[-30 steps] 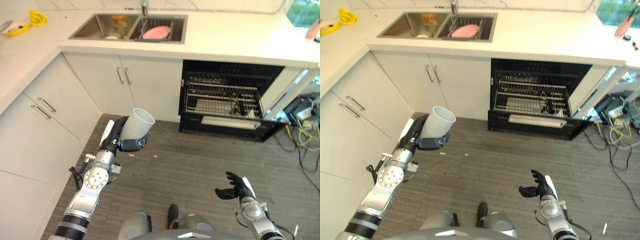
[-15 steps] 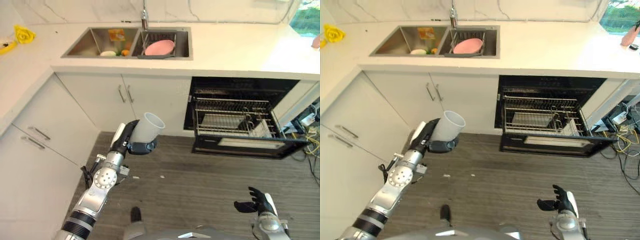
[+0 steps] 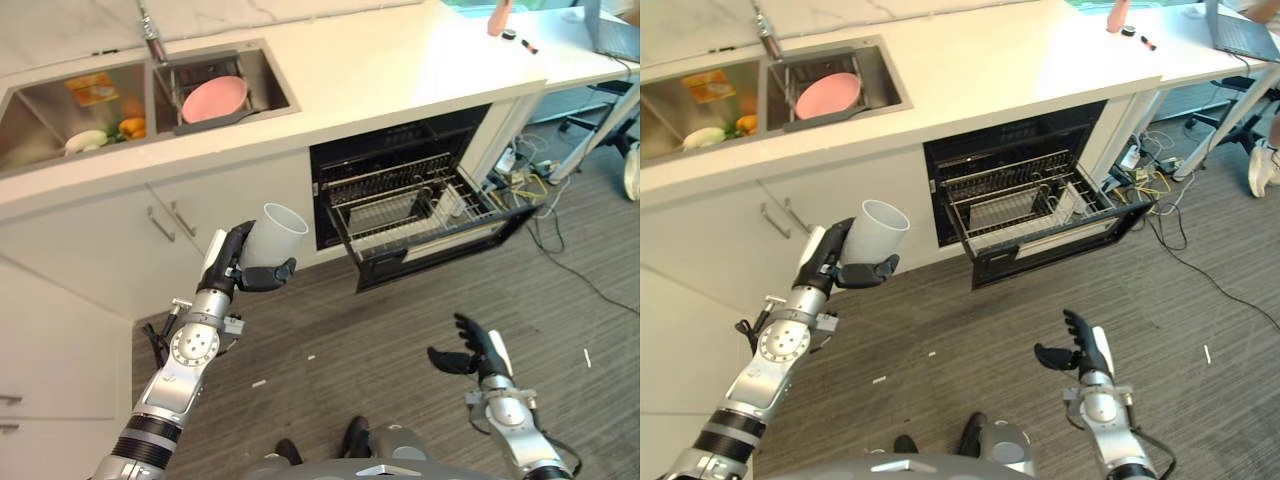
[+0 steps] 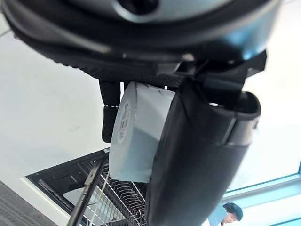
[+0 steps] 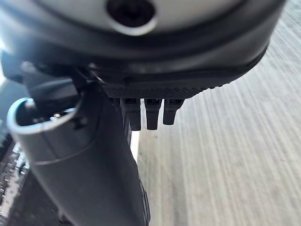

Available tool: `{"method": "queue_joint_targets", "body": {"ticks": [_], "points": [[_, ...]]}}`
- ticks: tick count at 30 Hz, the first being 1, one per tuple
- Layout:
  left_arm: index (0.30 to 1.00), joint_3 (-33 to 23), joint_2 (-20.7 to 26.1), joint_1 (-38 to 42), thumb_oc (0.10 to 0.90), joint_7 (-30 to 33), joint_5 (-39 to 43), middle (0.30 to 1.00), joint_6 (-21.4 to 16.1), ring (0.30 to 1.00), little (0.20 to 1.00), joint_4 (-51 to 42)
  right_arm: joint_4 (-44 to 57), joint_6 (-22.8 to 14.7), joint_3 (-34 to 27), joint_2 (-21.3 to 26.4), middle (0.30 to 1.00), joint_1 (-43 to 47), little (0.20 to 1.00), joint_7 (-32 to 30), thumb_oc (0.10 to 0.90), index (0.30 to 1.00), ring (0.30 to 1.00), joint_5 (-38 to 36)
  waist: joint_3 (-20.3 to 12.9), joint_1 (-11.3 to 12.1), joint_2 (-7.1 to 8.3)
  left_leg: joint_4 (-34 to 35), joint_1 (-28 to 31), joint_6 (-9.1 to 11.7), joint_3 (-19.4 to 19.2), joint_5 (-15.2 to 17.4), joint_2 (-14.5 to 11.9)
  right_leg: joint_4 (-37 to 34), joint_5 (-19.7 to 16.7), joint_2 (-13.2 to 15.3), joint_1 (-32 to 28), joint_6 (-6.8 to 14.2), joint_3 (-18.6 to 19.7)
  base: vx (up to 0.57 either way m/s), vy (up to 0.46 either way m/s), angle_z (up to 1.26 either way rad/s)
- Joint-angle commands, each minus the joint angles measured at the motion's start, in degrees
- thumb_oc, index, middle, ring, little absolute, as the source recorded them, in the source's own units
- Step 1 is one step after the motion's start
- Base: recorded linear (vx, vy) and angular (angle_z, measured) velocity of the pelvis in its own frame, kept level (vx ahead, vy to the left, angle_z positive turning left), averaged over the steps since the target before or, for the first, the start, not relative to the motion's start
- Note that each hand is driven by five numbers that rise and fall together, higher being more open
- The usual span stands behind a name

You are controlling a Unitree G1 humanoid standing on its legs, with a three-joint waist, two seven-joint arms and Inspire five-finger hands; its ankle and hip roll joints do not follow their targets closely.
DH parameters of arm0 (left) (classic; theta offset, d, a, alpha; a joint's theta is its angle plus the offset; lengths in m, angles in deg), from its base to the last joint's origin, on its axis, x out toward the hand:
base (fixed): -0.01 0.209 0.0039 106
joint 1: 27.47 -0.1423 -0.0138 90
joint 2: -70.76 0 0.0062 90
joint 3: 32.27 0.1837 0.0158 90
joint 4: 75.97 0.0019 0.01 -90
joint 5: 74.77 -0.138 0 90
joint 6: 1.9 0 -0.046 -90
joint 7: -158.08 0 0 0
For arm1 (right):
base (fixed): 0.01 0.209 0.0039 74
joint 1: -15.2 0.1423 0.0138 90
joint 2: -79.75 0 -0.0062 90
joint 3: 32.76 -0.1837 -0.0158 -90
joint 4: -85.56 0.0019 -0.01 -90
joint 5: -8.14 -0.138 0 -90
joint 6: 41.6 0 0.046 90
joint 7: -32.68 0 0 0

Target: Place the dishes in the dishwasher.

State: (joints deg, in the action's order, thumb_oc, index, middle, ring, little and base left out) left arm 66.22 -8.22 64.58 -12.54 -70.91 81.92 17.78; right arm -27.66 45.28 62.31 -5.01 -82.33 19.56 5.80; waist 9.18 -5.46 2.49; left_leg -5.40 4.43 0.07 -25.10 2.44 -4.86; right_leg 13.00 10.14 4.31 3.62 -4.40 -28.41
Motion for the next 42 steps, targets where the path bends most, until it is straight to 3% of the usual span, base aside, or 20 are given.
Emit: {"method": "queue_joint_targets", "body": {"ticks": [1, 2, 4, 5, 6, 8, 10, 12, 13, 16, 18, 19, 20, 23, 25, 28, 30, 35, 42], "points": [[0.3, -1.5, 1.3, 7.3, 0.4, 1.9, -0.1, 0.3, -8.1, 0.3, 0.3, -9.2, 8.9, -8.0, -4.3, 5.3, 0.9, 5.6, 0.9, -3.2, 0.8, 0.9, 0.9, 0.4, -1.1, 1.0, 1.83, -24.8, -3.5, 6.5, 3.7, 0.1, -6.5, -7.2, -2.8, -1.1, -5.6, 5.7, 9.0, 0.21, -0.193, -0.81], [0.3, -1.7, 1.2, 7.3, 0.4, 2.2, 0.4, 0.3, -8.3, 0.3, 0.3, -9.4, 10.8, -8.3, -4.4, 5.7, 0.9, 5.7, 0.9, -3.4, 0.8, 0.9, 0.9, 0.2, -0.4, 1.8, 1.81, -31.2, -6.8, 7.6, 5.4, -1.0, -7.8, -8.3, -2.8, -1.9, -6.7, 5.1, 9.2, 0.21, -0.186, -0.76], [0.3, -2.0, 1.3, 7.0, 0.4, 3.0, 0.8, 0.3, -8.6, 0.3, 0.3, -9.5, 12.0, -8.3, -4.1, 6.1, 0.9, 6.3, 0.9, -3.6, 0.8, 0.9, 0.9, 0.3, 0.1, 2.3, 1.82, -35.3, -10.1, 7.8, 7.2, -1.0, -8.2, -9.9, -3.1, -2.3, -7.7, 4.8, 10.0, 0.02, 0.032, -0.78], [0.3, -2.1, 1.2, 6.8, 0.4, 3.1, 1.2, 0.3, -8.5, 0.3, 0.3, -9.8, 13.6, -8.0, -4.2, 6.6, 0.9, 6.4, 0.9, -3.2, 0.8, 0.9, 0.9, 0.4, 0.2, 2.8, 2.03, -33.0, -12.1, 5.6, 8.9, -0.2, -5.9, -10.8, -4.3, -1.6, -7.6, 4.8, 11.3, 0.13, 0.312, -0.75], [0.3, -2.1, 0.7, 6.7, 0.4, 3.2, 1.2, 0.3, -8.6, 0.3, 0.3, -9.8, 15.2, -8.8, -3.9, 6.6, 0.9, 6.7, 0.9, -2.2, 0.8, 0.9, 0.9, -0.6, -0.3, 3.3, 1.52, -24.4, -11.7, 4.5, 12.8, 2.1, -3.9, -12.2, -4.9, -1.0, -8.8, 6.6, 13.2, 0.11, 0.299, -0.59], [0.3, -2.1, 0.5, 6.5, 0.4, 3.4, 1.1, 0.3, -8.8, 0.3, 0.3, -9.9, 16.0, -9.0, -3.9, 6.9, 0.9, 6.9, 0.9, -1.9, 0.8, 0.9, 0.9, -1.1, -0.4, 3.4, 1.48, -19.6, -11.2, 4.6, 13.7, 2.5, -4.8, -12.7, -5.2, 0.1, -9.4, 7.7, 14.1, 0.18, 0.265, -1.11], [0.3, -2.1, 0.5, 6.4, 0.4, 3.5, 0.8, 0.3, -8.9, 0.3, 0.3, -9.9, 17.6, -9.3, -4.0, 7.6, 0.9, 7.3, 0.9, -1.3, 0.8, 0.9, 0.9, -1.5, -0.8, 3.8, 0.87, -10.1, -12.2, 5.5, 16.9, 0.1, -7.1, -13.5, -4.8, 1.4, -10.3, 8.9, 14.9, 0.24, 0.308, -0.93], [0.3, -2.1, 0.7, 6.6, 0.4, 3.7, 0.8, 0.3, -9.0, 0.3, 0.3, -9.7, 18.4, -10.0, -4.1, 8.0, 0.9, 8.3, 0.9, -0.9, 0.8, 0.9, 0.9, -2.3, -1.0, 4.4, -0.2, -1.6, -12.5, 7.3, 21.1, -4.2, -7.4, -14.3, -4.6, 1.7, -11.4, 9.9, 16.0, 0.27, 0.383, -0.62], [0.3, -1.9, 0.5, 7.1, 0.4, 3.8, 0.9, 0.3, -9.0, 0.3, 0.3, -9.2, 20.1, -10.6, -4.4, 7.6, 0.9, 8.4, 0.9, 0.2, 0.8, 0.9, 0.9, -3.9, -1.6, 3.7, -1.62, 3.8, -11.5, 8.4, 22.6, -5.9, -7.7, -14.7, -4.3, 2.5, -12.1, 10.9, 16.3, 0.28, 0.482, -0.74], [0.3, -1.2, 0.0, 7.5, 0.4, 2.9, 1.0, 0.3, -8.7, 0.3, 0.3, -8.5, 21.6, -10.7, -5.9, 6.4, 0.9, 7.3, 0.9, 1.6, 0.8, 0.9, 0.9, -5.7, -2.6, 2.8, -2.85, 5.5, -9.0, 8.8, 22.4, -5.6, -6.0, -14.2, -4.4, 4.8, -12.3, 12.5, 16.4, 0.23, 0.427, -0.4], [0.3, -1.0, 0.2, 7.8, 0.4, 2.7, 1.1, 0.3, -8.8, 0.3, 0.3, -8.4, 22.2, -10.6, -6.0, 6.0, 0.9, 7.2, 0.9, 1.8, 0.8, 0.9, 0.9, -5.6, -2.7, 2.9, -2.68, 4.9, -8.8, 7.8, 22.7, -4.7, -4.5, -13.3, -4.6, 6.1, -11.6, 13.0, 17.1, 0.12, 0.332, -0.23], [0.3, -1.0, 0.7, 8.1, 0.4, 2.2, 1.0, 0.3, -8.5, 0.3, 0.3, -8.7, 22.8, -10.5, -6.2, 5.0, 0.9, 7.5, 0.9, 2.4, 0.8, 0.9, 0.9, -5.7, -2.6, 2.9, -2.5, 4.1, -8.3, 6.0, 22.6, -3.2, -2.3, -10.2, -4.5, 8.1, -10.2, 13.4, 18.5, 0.09, 0.265, -0.01], [0.3, -1.0, 0.7, 8.1, 0.4, 2.2, 1.0, 0.3, -8.5, 0.3, 0.3, -8.7, 22.8, -10.5, -6.2, 5.0, 0.9, 7.5, 0.9, 2.4, 0.8, 0.9, 0.9, -5.7, -2.6, 2.9, -2.5, 4.1, -8.3, 6.0, 22.6, -3.2, -2.3, -10.2, -4.5, 8.1, -10.2, 13.4, 18.5, 0.12, 0.368, 0.18], [0.3, -1.3, 1.9, 9.1, 0.4, 2.5, 0.8, 0.3, -8.4, 0.3, 0.3, -8.6, 23.4, -10.7, -5.3, 3.4, 0.9, 9.3, 0.9, 2.6, 0.8, 0.9, 0.9, -5.8, -1.3, 3.3, -1.7, 2.0, -8.5, 3.4, 21.1, -1.1, -0.5, -3.9, -4.7, 10.2, -6.4, 13.7, 20.6, 0.02, 0.233, 0.05], [0.3, -1.7, 2.4, 9.7, 0.4, 2.7, 1.2, 0.3, -8.5, 0.3, 0.3, -8.2, 23.0, -10.8, -4.2, 2.4, 0.9, 10.7, 0.9, 3.1, 0.8, 0.9, 0.9, -6.8, -1.0, 4.1, -0.99, 1.4, -8.4, 2.5, 19.4, -0.1, -0.1, -1.9, -6.6, 10.6, -3.6, 14.1, 20.7, 0.0, 0.142, -0.19], [0.3, -1.6, 2.1, 9.5, 0.4, 2.4, 1.5, 0.3, -8.6, 0.3, 0.3, -8.6, 23.7, -11.2, -3.3, 2.0, 0.9, 11.7, 0.9, 4.8, 0.8, 0.9, 0.9, -9.9, -0.7, 3.8, -0.65, 1.9, -7.4, 1.8, 18.5, 0.5, 0.6, -5.7, -9.7, 9.3, -1.0, 13.8, 22.2, 0.03, 0.094, -0.26], [0.3, -1.5, 1.8, 9.8, 0.4, 1.4, 1.9, 0.3, -8.9, 0.3, 0.3, -8.8, 24.5, -11.5, -3.2, 1.3, 0.9, 11.8, 0.9, 6.5, 0.8, 0.9, 0.9, -12.5, -0.7, 4.1, -0.29, 1.4, -7.9, 1.8, 17.9, 0.8, 0.9, -8.0, -11.1, 10.2, -1.6, 14.8, 20.6, 0.03, 0.048, -0.17], [0.3, -0.5, -1.1, 10.3, 0.4, 0.4, 8.0, 0.3, -9.0, 0.3, 0.3, -5.2, 25.9, -11.3, 0.8, -0.6, 0.9, 11.8, 0.9, 12.8, 0.8, 0.9, 0.9, -25.3, -2.1, 4.8, 0.51, 3.1, -6.2, 2.3, 16.7, 0.8, 0.6, -14.0, -12.3, 9.9, -4.2, 15.4, 19.2, 0.07, -0.051, -0.09], [0.3, 0.4, -3.5, 10.3, 0.4, 0.8, 9.9, 0.3, -9.3, 0.3, 0.3, -2.6, 30.0, -11.0, 4.3, -1.8, 0.9, 11.1, 0.9, 16.3, 0.8, 0.9, 0.9, -34.2, -3.3, 4.9, 0.59, 6.6, -3.6, 3.6, 16.8, -0.5, -0.3, -18.0, -11.9, 8.4, -7.4, 15.2, 18.0, 0.08, -0.086, -0.03]]}}
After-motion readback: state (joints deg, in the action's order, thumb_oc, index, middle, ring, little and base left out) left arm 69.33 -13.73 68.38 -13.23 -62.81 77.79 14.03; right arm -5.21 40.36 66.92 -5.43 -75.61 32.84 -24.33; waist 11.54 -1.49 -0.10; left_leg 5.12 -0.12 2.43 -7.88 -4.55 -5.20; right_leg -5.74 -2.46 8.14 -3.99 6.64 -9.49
